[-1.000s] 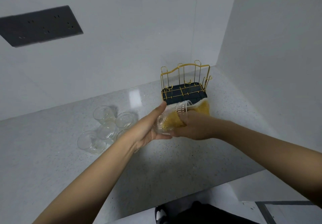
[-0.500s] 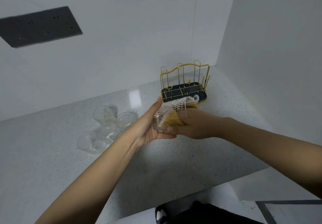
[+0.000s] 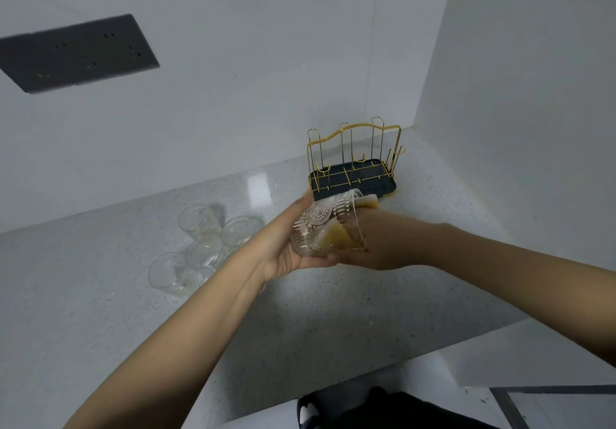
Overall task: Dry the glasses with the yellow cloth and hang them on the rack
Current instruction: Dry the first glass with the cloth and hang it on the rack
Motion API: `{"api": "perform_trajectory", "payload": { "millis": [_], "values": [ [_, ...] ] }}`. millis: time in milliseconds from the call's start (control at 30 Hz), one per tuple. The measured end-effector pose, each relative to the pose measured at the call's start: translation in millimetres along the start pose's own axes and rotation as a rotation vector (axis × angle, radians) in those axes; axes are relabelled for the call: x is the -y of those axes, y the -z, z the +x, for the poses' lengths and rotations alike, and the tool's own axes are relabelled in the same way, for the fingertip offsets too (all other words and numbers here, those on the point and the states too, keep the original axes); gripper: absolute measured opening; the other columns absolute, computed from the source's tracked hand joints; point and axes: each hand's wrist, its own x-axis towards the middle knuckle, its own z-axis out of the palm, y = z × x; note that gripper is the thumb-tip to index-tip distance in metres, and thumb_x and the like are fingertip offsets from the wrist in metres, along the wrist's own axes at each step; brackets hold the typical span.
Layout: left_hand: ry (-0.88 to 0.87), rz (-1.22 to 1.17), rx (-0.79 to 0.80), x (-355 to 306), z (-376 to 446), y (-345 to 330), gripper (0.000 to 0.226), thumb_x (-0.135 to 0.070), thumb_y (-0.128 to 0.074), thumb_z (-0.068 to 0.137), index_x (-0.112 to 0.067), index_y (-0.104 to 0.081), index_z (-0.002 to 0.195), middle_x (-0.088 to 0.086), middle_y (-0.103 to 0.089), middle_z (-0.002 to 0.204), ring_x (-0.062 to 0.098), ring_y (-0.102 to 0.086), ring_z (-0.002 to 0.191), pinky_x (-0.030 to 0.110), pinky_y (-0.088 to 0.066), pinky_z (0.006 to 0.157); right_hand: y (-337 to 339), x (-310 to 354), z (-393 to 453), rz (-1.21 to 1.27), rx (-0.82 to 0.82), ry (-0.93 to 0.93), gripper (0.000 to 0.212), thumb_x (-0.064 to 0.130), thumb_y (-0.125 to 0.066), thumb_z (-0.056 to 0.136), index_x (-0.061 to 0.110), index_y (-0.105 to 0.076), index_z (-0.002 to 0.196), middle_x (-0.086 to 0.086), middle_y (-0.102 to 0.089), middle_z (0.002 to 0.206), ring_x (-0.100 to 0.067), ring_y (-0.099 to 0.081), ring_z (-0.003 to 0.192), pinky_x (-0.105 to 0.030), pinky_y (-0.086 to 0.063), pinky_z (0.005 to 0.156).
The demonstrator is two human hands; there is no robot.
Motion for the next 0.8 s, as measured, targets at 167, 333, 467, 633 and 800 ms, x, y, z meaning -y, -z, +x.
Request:
{"api": "perform_trajectory", "payload": {
  "millis": [167,333,467,633,800],
  "values": [
    [-0.272,-0.111,0.056,29.9,3.1,4.5,0.055,-0.035,-0.063,0.086,-0.021,-0.045,0.136,0.012,-0.069,0.117,0.037,-0.063,0.110,0.051,-0.054,0.090,-10.8,-3.1,3.7,0.296,-0.109,-0.091,0.030,0.030,-0.045,0.096,0.008,-0.062,0.108,-0.002,-0.064,0.098,-0.007,-0.058,0.081,-0.013,-0.046,0.076],
    [-0.172,-0.088,0.042,29.8,3.7,-0.4,0.070,-0.043,-0.064,0.084,-0.001,-0.044,0.136,0.029,-0.059,0.126,0.034,-0.067,0.097,0.048,-0.059,0.078,-6.9,8.8,-1.9,0.079,0.052,0.015,0.041,0.040,-0.044,0.094,0.012,-0.054,0.123,-0.007,-0.060,0.116,-0.011,-0.056,0.096,-0.005,-0.039,0.085],
    [0.002,-0.075,0.064,21.0,1.6,1.1,0.051,-0.044,-0.056,0.079,-0.008,-0.060,0.115,0.019,-0.073,0.095,0.032,-0.072,0.081,0.049,-0.057,0.078,-12.8,2.2,-8.1,-0.499,-0.022,0.073,0.073,0.056,-0.047,0.087,0.016,-0.027,0.144,-0.003,-0.034,0.148,-0.018,-0.030,0.135,-0.025,-0.017,0.111],
    [0.090,-0.056,0.115,17.0,-0.4,6.8,0.056,-0.046,-0.055,0.081,-0.005,-0.059,0.119,0.024,-0.071,0.103,0.037,-0.071,0.087,0.050,-0.058,0.077,-26.9,-1.6,-9.3,-0.662,-0.163,0.175,0.063,0.053,-0.070,0.065,0.011,-0.066,0.112,-0.003,-0.070,0.107,-0.018,-0.065,0.101,-0.032,-0.049,0.092],
    [0.079,-0.021,0.103,15.1,0.6,4.5,0.050,-0.043,-0.058,0.079,-0.005,-0.061,0.113,0.021,-0.072,0.097,0.034,-0.072,0.084,0.052,-0.056,0.081,-38.5,-7.8,-5.1,-0.567,-0.287,0.225,0.054,0.039,-0.079,0.054,0.009,-0.071,0.098,-0.005,-0.073,0.092,-0.021,-0.070,0.084,-0.031,-0.056,0.076]
  ]
}}
